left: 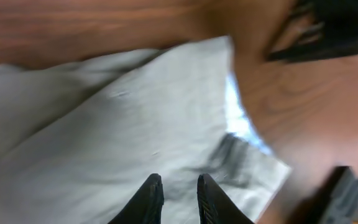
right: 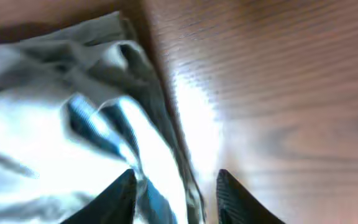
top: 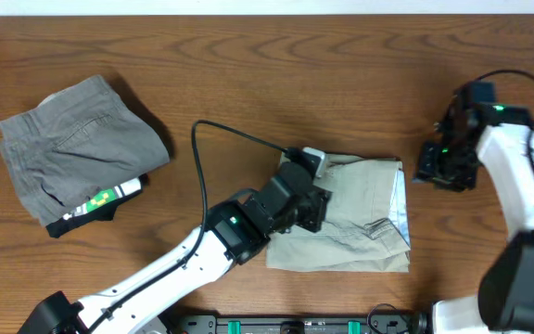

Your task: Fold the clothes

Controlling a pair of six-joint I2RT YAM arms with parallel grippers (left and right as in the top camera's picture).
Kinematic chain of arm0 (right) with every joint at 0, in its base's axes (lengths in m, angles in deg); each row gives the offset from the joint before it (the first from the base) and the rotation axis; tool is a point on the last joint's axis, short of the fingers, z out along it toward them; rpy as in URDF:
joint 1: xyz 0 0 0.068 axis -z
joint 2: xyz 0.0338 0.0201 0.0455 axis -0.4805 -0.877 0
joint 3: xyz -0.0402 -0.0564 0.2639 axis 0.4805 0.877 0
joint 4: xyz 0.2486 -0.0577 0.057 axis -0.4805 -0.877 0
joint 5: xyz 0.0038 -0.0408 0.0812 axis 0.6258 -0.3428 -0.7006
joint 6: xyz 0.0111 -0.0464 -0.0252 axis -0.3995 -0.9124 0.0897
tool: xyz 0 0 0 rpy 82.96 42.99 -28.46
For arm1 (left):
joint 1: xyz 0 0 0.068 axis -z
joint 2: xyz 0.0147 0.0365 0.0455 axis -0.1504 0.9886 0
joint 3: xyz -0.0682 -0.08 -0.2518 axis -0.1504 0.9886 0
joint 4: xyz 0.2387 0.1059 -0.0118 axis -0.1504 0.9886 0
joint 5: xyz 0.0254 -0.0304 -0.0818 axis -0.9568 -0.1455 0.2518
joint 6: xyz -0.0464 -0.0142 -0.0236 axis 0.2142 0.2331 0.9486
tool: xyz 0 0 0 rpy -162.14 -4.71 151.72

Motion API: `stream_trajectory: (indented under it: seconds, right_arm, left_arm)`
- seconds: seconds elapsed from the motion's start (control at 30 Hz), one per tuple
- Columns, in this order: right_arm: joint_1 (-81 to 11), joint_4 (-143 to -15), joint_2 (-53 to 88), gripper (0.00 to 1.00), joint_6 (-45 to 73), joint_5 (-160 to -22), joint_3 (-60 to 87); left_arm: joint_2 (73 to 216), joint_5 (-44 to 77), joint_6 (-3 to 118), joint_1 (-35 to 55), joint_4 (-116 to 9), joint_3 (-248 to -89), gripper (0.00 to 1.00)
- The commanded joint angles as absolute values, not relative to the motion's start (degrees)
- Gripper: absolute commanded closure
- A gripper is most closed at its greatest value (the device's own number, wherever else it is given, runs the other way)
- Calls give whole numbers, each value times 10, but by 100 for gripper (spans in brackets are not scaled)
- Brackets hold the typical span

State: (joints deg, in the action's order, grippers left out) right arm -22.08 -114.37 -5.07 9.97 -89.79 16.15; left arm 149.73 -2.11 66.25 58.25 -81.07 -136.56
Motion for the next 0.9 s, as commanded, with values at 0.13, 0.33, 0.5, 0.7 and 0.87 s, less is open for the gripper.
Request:
stream_trajectory:
  seconds: [0.13,0.33,0.5,0.7,0.87]
  right_arm:
    - [-228,-1183,-39,44,29,-967,185]
    - [-228,-1134,-40,36,5,-1010,264]
    - [-228,-1082,-40,34,6,-1047,340]
    - [-228,-1056,-40,39,5,-1109,400]
    - [-228,-1060,-40,99,6,-1105,413]
  left_arm:
    - [1499,-118,653,560,-753,-1378,77]
    - [1500,-140,654,541,-721,-1377,75]
    - [1500,-141,654,537,-721,-1366,73]
    - [1500,-140,654,537,-721,-1361,72]
    - [1500,-140,654,537,-714,-1361,71]
